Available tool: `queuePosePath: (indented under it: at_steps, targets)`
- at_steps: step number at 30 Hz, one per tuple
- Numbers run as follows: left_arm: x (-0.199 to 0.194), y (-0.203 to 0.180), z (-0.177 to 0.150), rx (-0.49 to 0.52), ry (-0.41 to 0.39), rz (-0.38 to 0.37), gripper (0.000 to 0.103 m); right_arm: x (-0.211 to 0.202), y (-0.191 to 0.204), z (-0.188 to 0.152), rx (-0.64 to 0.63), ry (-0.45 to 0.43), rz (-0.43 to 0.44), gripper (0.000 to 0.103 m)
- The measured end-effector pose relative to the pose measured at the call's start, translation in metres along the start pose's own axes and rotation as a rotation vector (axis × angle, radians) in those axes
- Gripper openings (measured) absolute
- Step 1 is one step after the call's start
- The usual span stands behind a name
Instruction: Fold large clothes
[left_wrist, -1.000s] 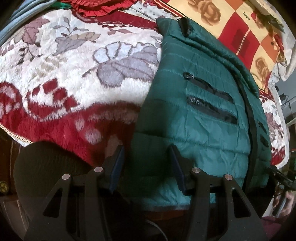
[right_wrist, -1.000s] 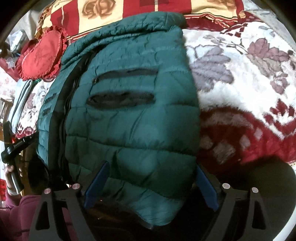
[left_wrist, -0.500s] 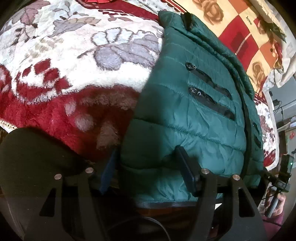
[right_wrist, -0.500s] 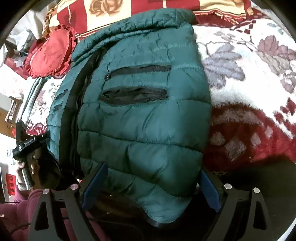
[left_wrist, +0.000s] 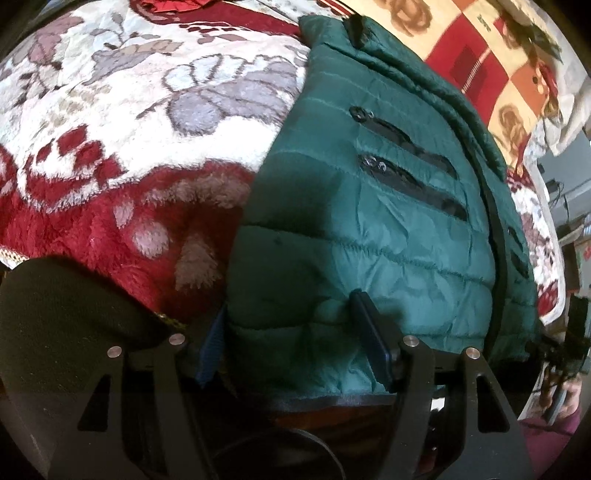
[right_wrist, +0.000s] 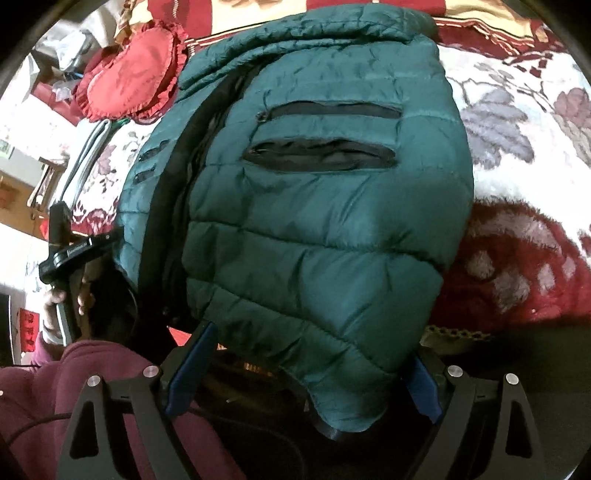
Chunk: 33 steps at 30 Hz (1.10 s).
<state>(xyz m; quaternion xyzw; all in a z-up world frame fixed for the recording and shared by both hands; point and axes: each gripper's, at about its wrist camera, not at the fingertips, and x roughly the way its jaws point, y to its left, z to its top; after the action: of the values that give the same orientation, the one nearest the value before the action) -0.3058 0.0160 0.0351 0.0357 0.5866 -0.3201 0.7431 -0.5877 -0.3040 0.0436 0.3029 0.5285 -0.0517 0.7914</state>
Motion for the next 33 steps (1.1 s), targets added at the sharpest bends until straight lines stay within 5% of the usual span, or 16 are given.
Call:
queuePosePath:
  at_steps: [2, 5, 10, 14, 17, 23, 28, 33]
  targets:
    - [0.001, -0.001, -0.001, 0.006, 0.009, -0.001, 0.066, -0.003, -0.001, 0.001, 0.014, -0.010, -0.008, 0.059]
    - [0.001, 0.001, 0.001, -0.008, 0.011, -0.018, 0.066, -0.013, 0.001, 0.003, -0.019, -0.025, 0.017, 0.047]
    - [0.006, 0.003, 0.002, -0.042, 0.012, -0.027, 0.071, -0.007, -0.001, 0.005, -0.007, -0.028, 0.043, 0.047]
    - [0.008, -0.003, 0.001, -0.003, 0.013, -0.009, 0.071, 0.005, -0.006, 0.004, 0.040, -0.044, 0.083, 0.061]
    - [0.008, -0.004, 0.001, 0.006, 0.031, -0.016, 0.070, 0.004, 0.003, 0.004, -0.014, -0.036, 0.056, 0.058]
    - [-0.001, -0.019, -0.002, 0.079, 0.013, 0.019, 0.040, -0.022, 0.005, 0.008, -0.040, -0.086, 0.064, 0.022]
    - [-0.018, -0.023, -0.003, 0.094, -0.034, 0.000, 0.015, -0.039, 0.012, 0.012, -0.029, -0.144, 0.127, 0.018]
    - [-0.043, -0.031, 0.008, 0.094, -0.087, -0.065, 0.011, -0.071, 0.016, 0.026, -0.026, -0.239, 0.222, 0.016]
